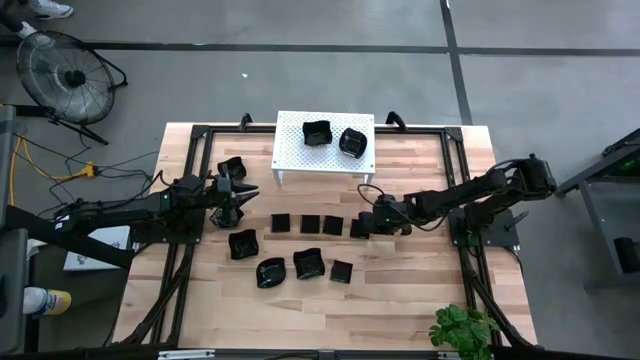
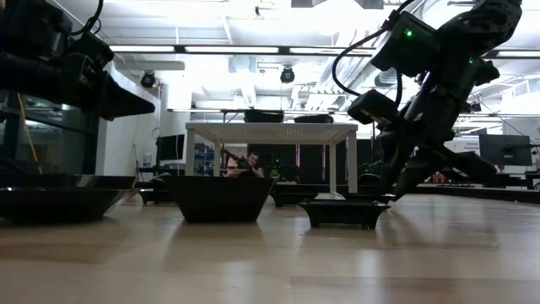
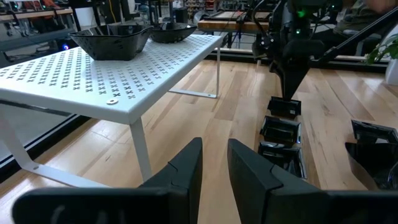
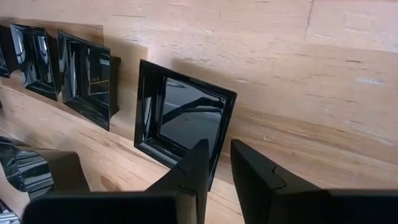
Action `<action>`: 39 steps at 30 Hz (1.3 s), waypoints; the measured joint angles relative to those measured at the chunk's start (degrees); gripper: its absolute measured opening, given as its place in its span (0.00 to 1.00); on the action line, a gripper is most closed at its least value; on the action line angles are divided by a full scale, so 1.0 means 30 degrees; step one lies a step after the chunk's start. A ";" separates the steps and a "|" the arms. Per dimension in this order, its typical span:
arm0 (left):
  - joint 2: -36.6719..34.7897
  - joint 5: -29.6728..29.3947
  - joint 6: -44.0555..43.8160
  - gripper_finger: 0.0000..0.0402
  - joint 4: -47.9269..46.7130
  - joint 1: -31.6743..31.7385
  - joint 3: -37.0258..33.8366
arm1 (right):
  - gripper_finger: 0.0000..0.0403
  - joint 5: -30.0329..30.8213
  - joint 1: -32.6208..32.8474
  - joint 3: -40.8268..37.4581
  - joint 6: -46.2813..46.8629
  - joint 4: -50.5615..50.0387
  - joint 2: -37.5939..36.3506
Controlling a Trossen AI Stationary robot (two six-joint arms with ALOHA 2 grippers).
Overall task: Pick & Place Mini shaped plates
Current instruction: Put the square plate on the shelf
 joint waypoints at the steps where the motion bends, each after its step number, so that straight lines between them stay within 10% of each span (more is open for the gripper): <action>1: 0.0007 -0.0007 0.0000 0.18 0.0000 0.0000 0.0000 | 0.16 -0.0043 -0.0007 0.0000 0.0000 0.0007 0.0050; 39: 0.0003 -0.0007 0.0000 0.18 0.0004 0.0004 0.0000 | 0.01 -0.1631 -0.0245 0.2014 -0.1902 0.1088 0.0729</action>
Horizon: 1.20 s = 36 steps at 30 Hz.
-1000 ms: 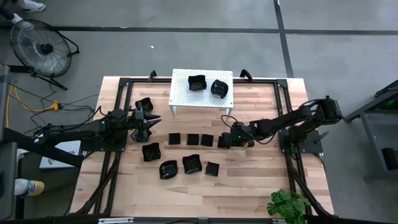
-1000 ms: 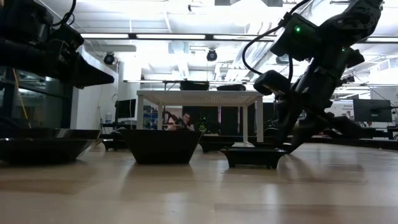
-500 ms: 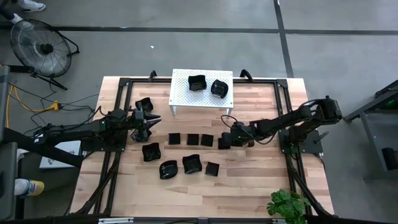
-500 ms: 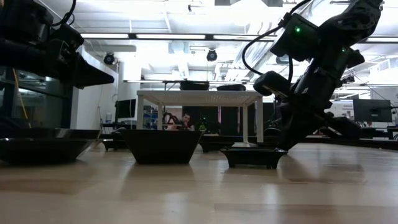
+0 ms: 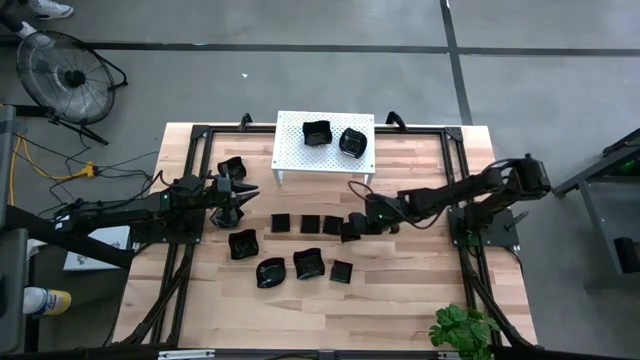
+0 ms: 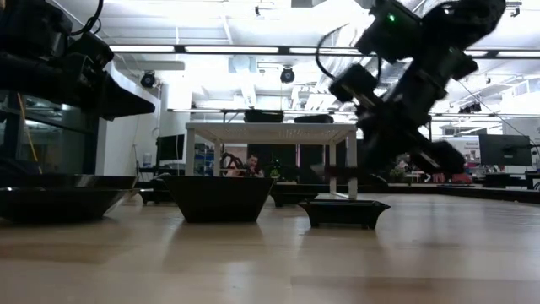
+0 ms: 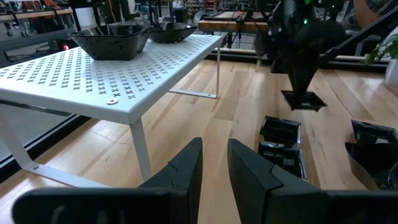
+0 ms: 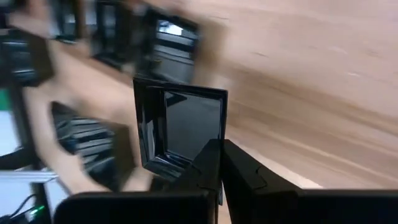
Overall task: Pick & Place Mini shaped plates
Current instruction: Put the square plate on the shelf
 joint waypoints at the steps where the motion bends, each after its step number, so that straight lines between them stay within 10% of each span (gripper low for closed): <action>1: -0.0004 0.0007 0.0000 0.18 -0.0004 -0.0004 0.0000 | 0.01 0.0005 -0.0057 0.0324 -0.0249 -0.0012 0.0000; 19: -0.0004 0.0007 0.0000 0.18 0.0003 0.0001 0.0000 | 0.02 0.0854 -0.4019 1.0080 -0.7368 -0.9669 0.0086; 36: 0.0004 0.0001 0.0000 0.18 0.0000 0.0002 0.0000 | 0.01 -0.0329 -0.5810 1.6625 -0.9260 -1.0162 0.5513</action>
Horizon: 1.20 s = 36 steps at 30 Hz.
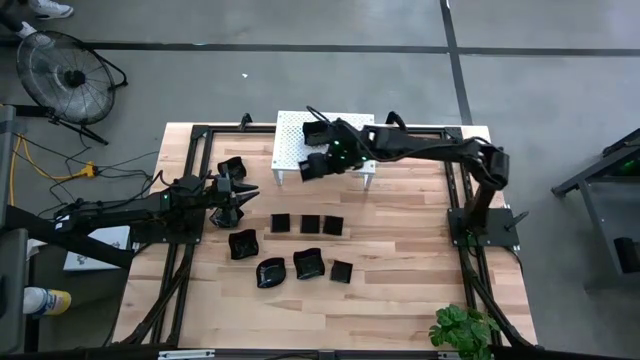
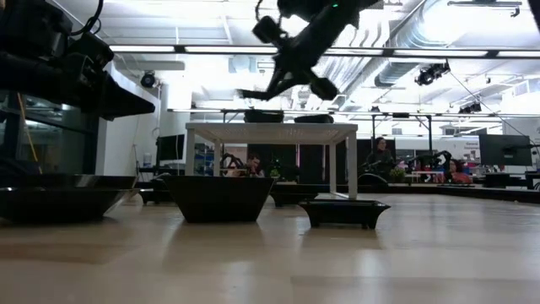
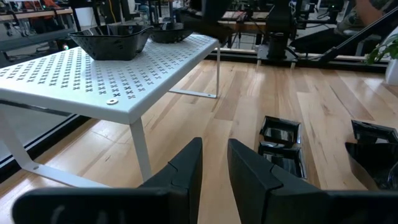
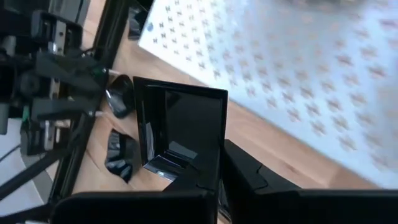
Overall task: Pick & Place Mini shaped plates
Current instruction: Put the square plate on the shelf
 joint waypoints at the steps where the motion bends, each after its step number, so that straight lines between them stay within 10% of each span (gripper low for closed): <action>1: -0.0007 -0.0001 0.0000 0.18 0.0003 -0.0002 0.0000 | 0.01 -0.0035 -0.0007 0.0435 0.0000 -0.0004 0.0389; 36: -0.0007 -0.0001 0.0000 0.18 0.0003 -0.0005 0.0000 | 0.04 0.2168 -0.0460 0.4770 0.6503 0.0907 0.4497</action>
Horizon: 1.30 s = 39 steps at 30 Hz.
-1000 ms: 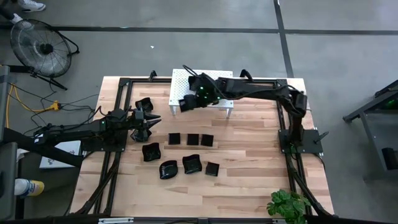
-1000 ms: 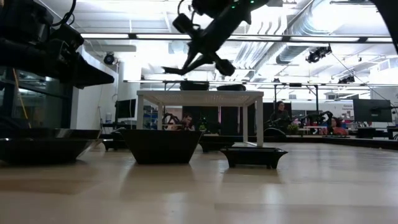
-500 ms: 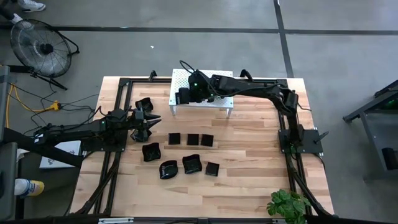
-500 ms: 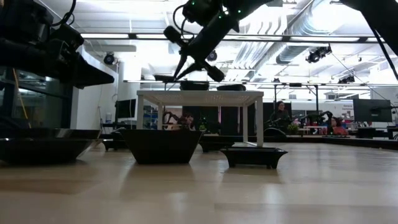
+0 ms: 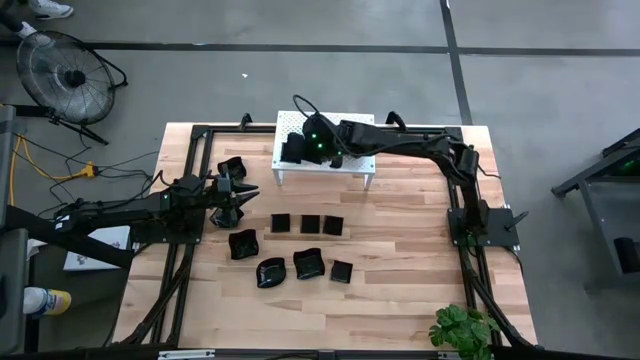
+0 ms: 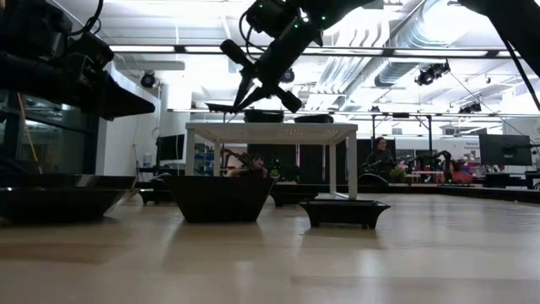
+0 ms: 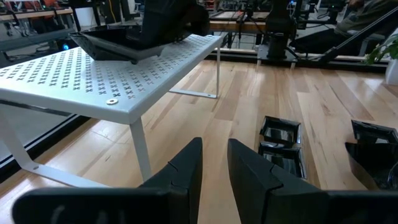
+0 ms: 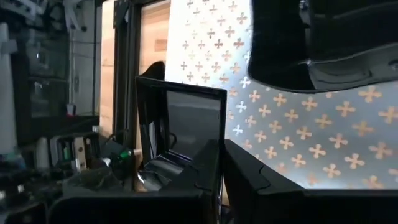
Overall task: Pick & Place Mini shaped plates
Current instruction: Put the square plate on the shelf
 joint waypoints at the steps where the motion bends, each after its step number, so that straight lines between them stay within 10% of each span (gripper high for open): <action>1: 0.0000 0.0000 0.0000 0.18 -0.0001 -0.0001 0.0000 | 0.04 0.0038 0.0053 0.0000 0.0235 0.0000 0.0000; 39: 0.0000 0.0000 0.0000 0.18 0.0000 -0.0001 0.0000 | 0.04 0.0780 0.0263 -0.0029 0.0676 -0.0131 0.0495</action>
